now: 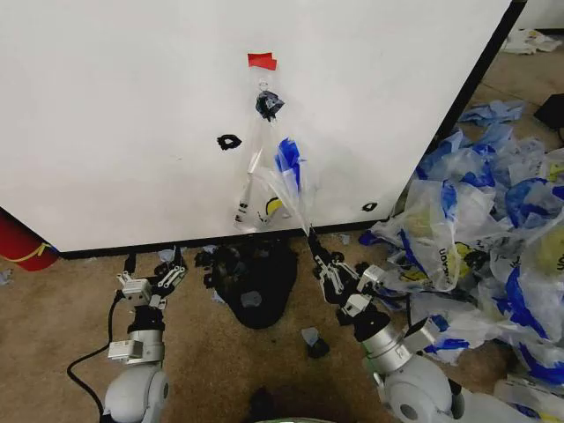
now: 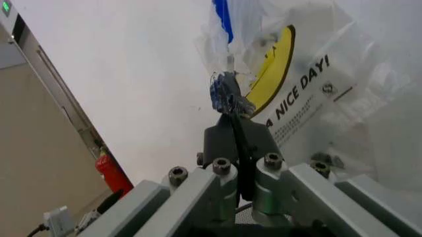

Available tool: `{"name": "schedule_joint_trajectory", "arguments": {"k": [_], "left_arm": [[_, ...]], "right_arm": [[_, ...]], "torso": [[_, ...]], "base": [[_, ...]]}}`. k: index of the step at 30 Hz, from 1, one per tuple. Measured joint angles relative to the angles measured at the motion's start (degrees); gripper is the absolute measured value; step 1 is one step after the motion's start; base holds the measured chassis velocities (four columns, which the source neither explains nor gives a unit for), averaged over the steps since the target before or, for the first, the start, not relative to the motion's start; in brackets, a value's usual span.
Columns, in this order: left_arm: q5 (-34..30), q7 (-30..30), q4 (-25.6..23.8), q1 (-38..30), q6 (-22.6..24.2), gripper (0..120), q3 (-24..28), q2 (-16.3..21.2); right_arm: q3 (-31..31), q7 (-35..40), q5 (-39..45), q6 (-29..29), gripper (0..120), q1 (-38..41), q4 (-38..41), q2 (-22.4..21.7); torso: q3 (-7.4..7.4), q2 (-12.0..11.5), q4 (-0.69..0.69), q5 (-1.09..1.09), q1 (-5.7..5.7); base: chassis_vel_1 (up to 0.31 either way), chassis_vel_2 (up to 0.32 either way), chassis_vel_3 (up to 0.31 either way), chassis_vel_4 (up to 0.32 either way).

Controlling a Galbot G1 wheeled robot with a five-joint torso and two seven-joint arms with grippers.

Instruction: Pick up the garbage bag from the wall and place it over the trash bin.

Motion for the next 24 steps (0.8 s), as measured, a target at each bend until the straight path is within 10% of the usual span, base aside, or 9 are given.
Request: {"name": "schedule_joint_trajectory", "arguments": {"k": [24], "left_arm": [[0.19, -0.04, -0.68, 1.06, -0.86, 100, 0.27, -0.11]], "right_arm": [[6.94, -1.42, -6.67, 3.17, 0, -13.51, 2.03, 0.85]], "torso": [[0.00, 0.00, 0.00, 0.00, 0.00]], "base": [[0.000, 0.000, 0.000, 0.000]]}}
